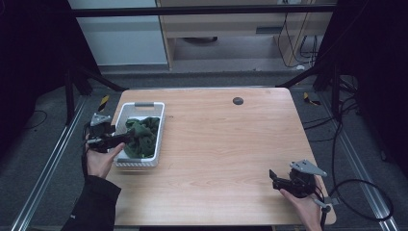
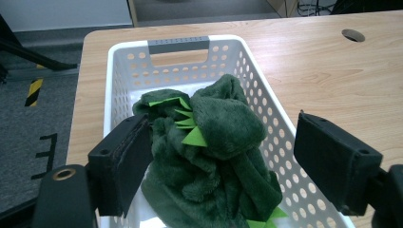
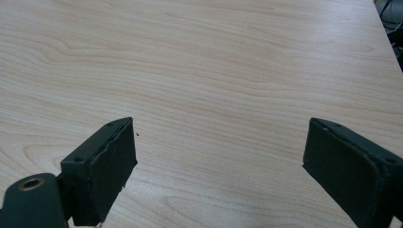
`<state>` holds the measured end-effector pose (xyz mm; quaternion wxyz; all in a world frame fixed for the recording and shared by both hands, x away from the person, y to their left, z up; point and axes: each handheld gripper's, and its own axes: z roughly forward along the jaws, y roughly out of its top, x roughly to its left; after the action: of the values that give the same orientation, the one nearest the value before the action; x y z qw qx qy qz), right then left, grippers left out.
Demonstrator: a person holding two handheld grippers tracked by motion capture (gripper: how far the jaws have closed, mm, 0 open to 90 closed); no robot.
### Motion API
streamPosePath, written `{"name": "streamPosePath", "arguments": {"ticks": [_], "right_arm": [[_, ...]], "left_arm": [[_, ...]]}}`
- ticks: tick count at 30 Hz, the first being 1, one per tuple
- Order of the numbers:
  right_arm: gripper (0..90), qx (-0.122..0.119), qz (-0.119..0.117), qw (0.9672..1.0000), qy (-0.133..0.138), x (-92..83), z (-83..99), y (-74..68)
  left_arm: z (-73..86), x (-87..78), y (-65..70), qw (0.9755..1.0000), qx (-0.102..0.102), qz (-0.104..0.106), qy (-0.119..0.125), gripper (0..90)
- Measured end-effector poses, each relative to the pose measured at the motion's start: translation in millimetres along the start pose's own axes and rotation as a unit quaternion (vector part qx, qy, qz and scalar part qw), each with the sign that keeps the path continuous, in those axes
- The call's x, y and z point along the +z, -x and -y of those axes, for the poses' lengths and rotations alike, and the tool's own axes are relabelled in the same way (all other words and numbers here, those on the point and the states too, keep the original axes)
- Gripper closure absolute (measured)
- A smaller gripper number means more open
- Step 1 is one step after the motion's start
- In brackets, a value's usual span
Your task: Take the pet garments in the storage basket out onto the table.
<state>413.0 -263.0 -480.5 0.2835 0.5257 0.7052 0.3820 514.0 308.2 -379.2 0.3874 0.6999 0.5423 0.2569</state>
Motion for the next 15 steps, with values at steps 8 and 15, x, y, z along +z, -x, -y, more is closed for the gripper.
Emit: {"name": "streamPosePath", "arguments": {"ticks": [8,15], "right_arm": [[10.2,0.001,-0.002,1.0000,-0.001,-0.3,-0.9,0.0],[9.9,-0.002,-0.002,1.0000,-0.001,0.5,-0.8,1.0]], "left_arm": [[-9.9,10.1,2.3,0.9998,0.009,0.002,-0.016,19.6],[-11.8,20.9,5.1,0.9993,0.012,0.002,-0.035,19.4]]}}
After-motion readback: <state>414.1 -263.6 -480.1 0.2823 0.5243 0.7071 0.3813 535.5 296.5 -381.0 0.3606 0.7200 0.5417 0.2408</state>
